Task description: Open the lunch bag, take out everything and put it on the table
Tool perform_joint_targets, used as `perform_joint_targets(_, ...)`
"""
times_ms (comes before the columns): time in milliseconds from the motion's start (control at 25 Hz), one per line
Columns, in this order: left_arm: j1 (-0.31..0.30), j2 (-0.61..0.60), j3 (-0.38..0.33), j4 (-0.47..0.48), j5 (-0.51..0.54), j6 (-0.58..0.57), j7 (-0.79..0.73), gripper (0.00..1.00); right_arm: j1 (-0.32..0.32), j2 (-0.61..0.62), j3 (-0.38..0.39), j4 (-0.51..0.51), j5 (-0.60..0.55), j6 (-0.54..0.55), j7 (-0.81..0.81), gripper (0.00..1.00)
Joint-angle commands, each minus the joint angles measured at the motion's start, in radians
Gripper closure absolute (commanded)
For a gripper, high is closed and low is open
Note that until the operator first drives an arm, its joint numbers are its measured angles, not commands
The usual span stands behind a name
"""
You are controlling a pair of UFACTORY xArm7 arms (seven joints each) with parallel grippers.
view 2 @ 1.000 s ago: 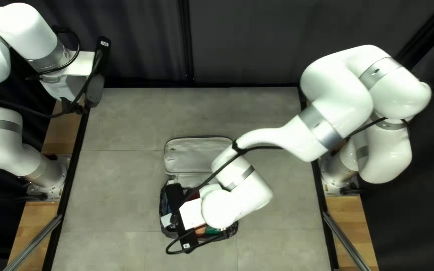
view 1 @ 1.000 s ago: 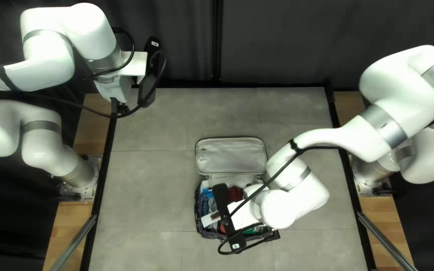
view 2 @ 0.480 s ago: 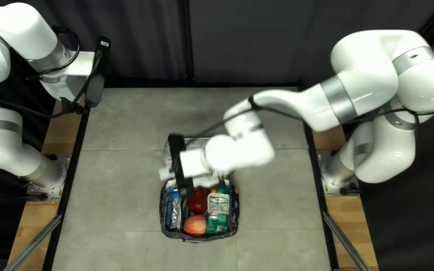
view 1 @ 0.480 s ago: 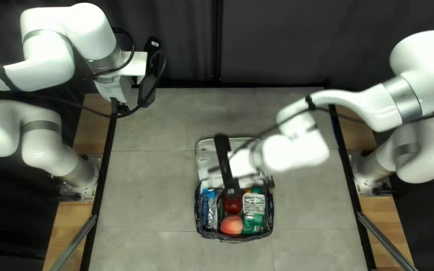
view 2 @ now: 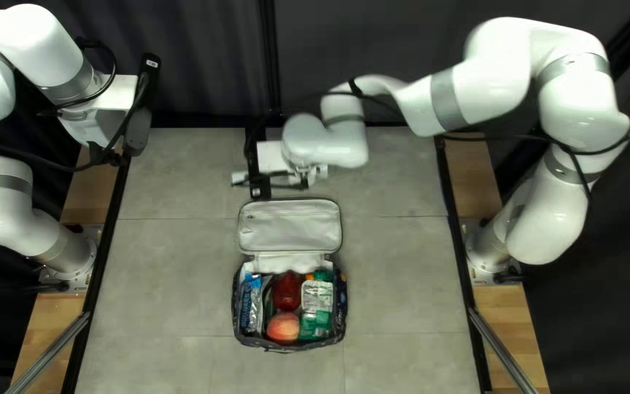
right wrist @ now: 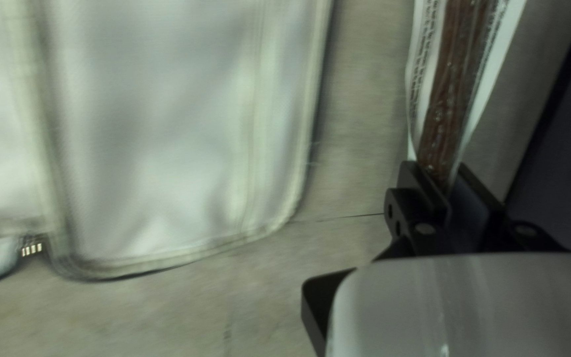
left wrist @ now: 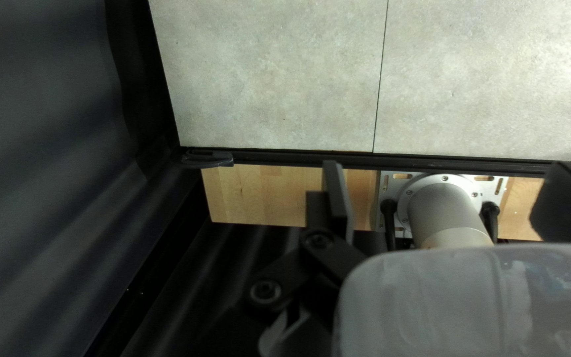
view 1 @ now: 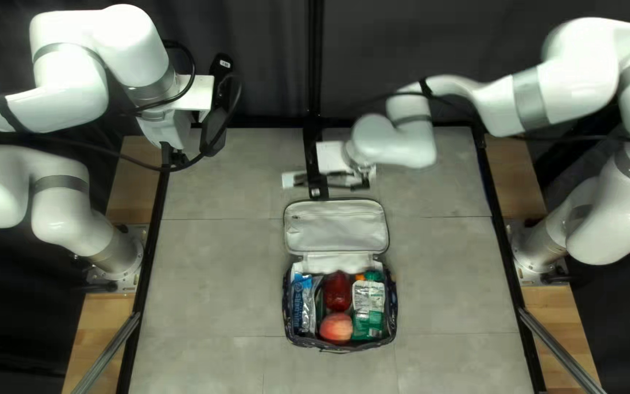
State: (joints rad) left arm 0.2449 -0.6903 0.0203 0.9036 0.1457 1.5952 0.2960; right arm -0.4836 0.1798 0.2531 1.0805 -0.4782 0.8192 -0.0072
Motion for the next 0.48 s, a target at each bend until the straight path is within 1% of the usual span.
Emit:
perform_joint_targets(40, 0.000, 0.000, 0.000, 0.000, 0.000, 0.000, 0.000, 0.00, 0.000, 0.000, 0.000, 0.000, 0.000, 0.000, 0.000, 1.00)
perform_joint_targets(80, 0.000, 0.000, 0.000, 0.000, 0.000, 0.000, 0.000, 0.00, 0.011, 0.005, 0.000, -0.010, -0.033, -0.003, 0.021, 1.00)
perform_joint_targets(160, 0.000, 0.000, 0.000, 0.000, 0.000, 0.000, 0.000, 0.00, 0.015, 0.027, -0.007, 0.002, -0.055, 0.000, 0.031, 1.00)
perform_joint_targets(360, 0.000, 0.000, 0.000, 0.000, 0.000, 0.000, 0.000, 0.00, -0.019, 0.120, -0.049, 0.066, -0.083, -0.036, 0.016, 1.00)
perform_joint_targets(480, 0.000, 0.000, 0.000, 0.000, 0.000, 0.000, 0.000, 0.00, -0.056, 0.192, -0.081, 0.106, -0.091, -0.089, 0.008, 1.00)
